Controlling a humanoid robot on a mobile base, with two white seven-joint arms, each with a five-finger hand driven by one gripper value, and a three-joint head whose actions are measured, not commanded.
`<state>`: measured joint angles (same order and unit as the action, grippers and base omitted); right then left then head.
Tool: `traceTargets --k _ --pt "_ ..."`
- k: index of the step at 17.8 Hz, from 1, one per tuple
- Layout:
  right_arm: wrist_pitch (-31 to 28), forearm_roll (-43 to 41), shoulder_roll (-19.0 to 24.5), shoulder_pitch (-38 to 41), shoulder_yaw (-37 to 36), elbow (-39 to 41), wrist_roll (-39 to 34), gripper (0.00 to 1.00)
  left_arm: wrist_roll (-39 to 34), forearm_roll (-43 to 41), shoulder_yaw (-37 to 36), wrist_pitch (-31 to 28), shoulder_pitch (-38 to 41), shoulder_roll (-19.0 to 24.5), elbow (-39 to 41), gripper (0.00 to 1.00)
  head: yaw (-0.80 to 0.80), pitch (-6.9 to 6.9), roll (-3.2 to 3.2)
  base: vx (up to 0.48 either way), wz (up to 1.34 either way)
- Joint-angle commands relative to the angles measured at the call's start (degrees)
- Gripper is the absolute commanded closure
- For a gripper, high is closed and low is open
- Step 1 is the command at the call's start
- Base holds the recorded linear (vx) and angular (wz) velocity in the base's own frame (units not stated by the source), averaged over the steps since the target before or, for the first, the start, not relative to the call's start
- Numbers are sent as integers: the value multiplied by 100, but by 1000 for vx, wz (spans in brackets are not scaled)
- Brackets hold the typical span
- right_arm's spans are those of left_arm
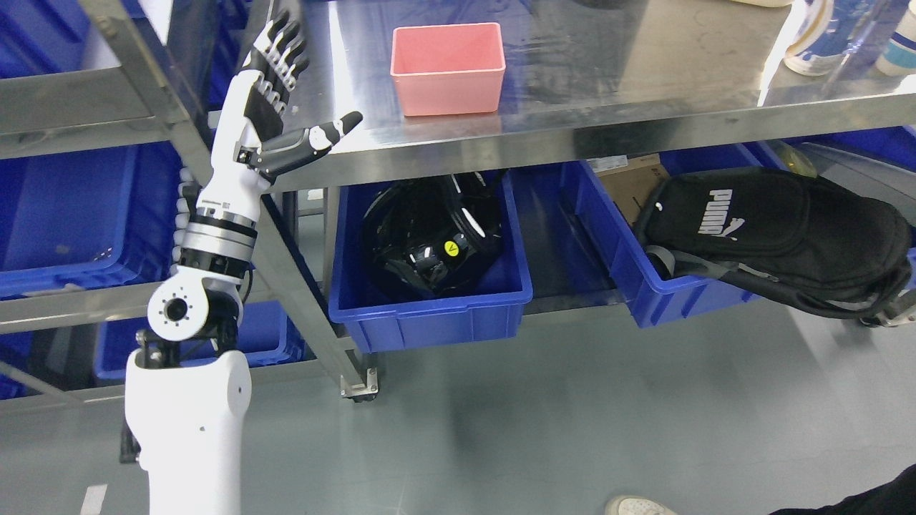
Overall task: Place storage box into left shelf container
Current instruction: 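Reach the left hand up toward the pink box on the steel shelf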
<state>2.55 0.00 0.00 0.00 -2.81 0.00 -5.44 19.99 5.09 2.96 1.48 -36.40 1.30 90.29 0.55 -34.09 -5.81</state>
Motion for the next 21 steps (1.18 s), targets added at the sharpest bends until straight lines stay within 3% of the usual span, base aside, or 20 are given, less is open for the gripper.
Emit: traceTargets --k 1,3,5,6,9,12,16,21 --pt "0 -18 -100 149 0 100 -1011 0 409 9 66 -34 -919 1185 -20 0 0 0 0 62 -211" --pt "0 -18 -100 149 0 100 -1011 0 932 9 -275 -121 -1280 2027 -159 0 0 0 0 82 -228" --pt "0 -18 -100 149 0 100 -1011 0 2047 -26 -1274 -210 -1990 2828 -693 1 0 0 0 80 -223" --pt "0 -18 -100 149 0 100 -1011 0 2227 -183 -1584 -210 -2211 2910 -931 1 0 0 0 112 -211" --pt "0 -18 -100 149 0 100 -1011 0 2815 -1446 -2000 -210 -2530 2745 -1294 0 0 0 0 111 -199" --pt "0 -18 -100 149 0 100 -1011 0 3467 -2011 -2027 -210 -2443 2665 -1294 0 0 1 0 85 -194" --pt "0 -18 -100 149 0 100 -1011 0 3468 -2548 -2001 -201 -2398 2587 -1469 0 0 1 0 43 -98" --pt "0 -18 -100 149 0 100 -1011 0 3503 -3214 -2018 -210 -2451 1911 -1732 1 0 1 0 6 -6"
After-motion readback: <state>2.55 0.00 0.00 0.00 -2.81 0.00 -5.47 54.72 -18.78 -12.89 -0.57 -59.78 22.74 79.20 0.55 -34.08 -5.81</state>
